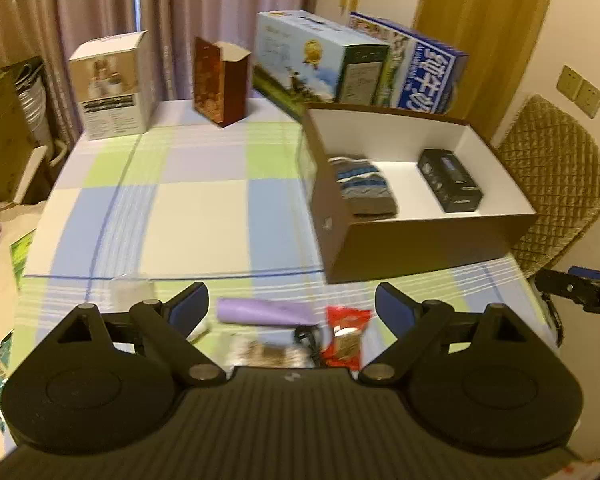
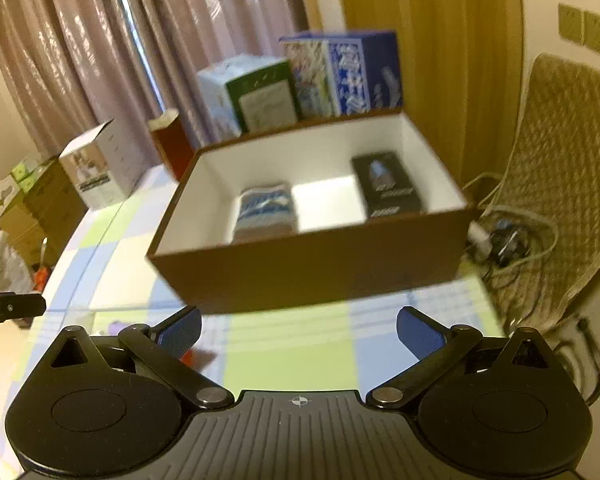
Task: Organize objects
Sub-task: 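Withdraw both tools from the brown box back over the table items, then grasp the white plastic holder with the right tool while the left tool grasps the blue toothpick box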
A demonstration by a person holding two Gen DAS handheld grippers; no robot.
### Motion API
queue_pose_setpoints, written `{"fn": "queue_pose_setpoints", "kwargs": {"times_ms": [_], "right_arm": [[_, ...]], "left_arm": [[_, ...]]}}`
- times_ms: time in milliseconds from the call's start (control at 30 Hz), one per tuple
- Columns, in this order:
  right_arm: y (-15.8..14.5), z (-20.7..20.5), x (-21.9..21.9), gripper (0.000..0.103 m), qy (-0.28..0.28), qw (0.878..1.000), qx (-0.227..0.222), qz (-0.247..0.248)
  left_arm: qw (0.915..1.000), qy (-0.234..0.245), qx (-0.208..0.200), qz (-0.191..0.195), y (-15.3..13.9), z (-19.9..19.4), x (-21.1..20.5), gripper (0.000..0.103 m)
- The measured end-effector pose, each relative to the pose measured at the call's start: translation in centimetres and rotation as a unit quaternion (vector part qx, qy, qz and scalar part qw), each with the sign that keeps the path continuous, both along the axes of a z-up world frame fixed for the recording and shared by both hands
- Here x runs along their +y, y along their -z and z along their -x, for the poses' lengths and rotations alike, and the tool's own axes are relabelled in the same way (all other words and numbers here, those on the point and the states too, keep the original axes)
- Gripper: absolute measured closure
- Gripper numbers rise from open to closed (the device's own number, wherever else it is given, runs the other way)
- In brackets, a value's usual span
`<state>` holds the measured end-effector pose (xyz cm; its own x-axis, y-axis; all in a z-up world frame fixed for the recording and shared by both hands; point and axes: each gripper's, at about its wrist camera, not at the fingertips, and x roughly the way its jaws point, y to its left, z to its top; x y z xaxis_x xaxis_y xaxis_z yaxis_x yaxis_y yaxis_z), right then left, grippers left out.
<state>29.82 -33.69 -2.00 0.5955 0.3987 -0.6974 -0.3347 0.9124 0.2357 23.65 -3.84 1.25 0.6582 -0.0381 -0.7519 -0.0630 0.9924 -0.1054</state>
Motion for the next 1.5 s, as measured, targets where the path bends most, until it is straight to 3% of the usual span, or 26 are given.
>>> {"fn": "queue_pose_setpoints", "kwargs": {"times_ms": [333, 633, 733, 933, 1233, 1500], "right_arm": [[3.3, 1.3, 4.6, 0.002, -0.056, 0.997, 0.054, -0.003], [5.5, 2.2, 8.0, 0.002, -0.093, 0.993, 0.076, 0.007], [6.1, 2.4, 8.9, 0.007, -0.101, 0.992, 0.08, 0.008], [7.0, 2.4, 10.0, 0.015, -0.11, 0.99, 0.089, 0.008], [7.5, 2.8, 10.5, 0.015, -0.114, 0.988, 0.1, 0.01], [8.7, 4.4, 13.1, 0.015, -0.152, 0.98, 0.131, 0.014]], "left_arm": [[0.9983, -0.048, 0.032, -0.006, 2.0, 2.9, 4.4, 0.015], [0.9954, -0.077, 0.057, -0.003, 3.9, 5.6, 7.4, 0.015], [0.9945, -0.082, 0.064, -0.002, 4.6, 6.0, 7.9, 0.015], [0.9943, -0.081, 0.07, 0.0, 5.7, 6.3, 8.4, 0.015], [0.9945, -0.055, 0.089, 0.003, 7.2, 5.4, 7.7, 0.015], [0.9937, -0.047, 0.102, -0.004, 8.2, 5.6, 8.1, 0.015]]}}
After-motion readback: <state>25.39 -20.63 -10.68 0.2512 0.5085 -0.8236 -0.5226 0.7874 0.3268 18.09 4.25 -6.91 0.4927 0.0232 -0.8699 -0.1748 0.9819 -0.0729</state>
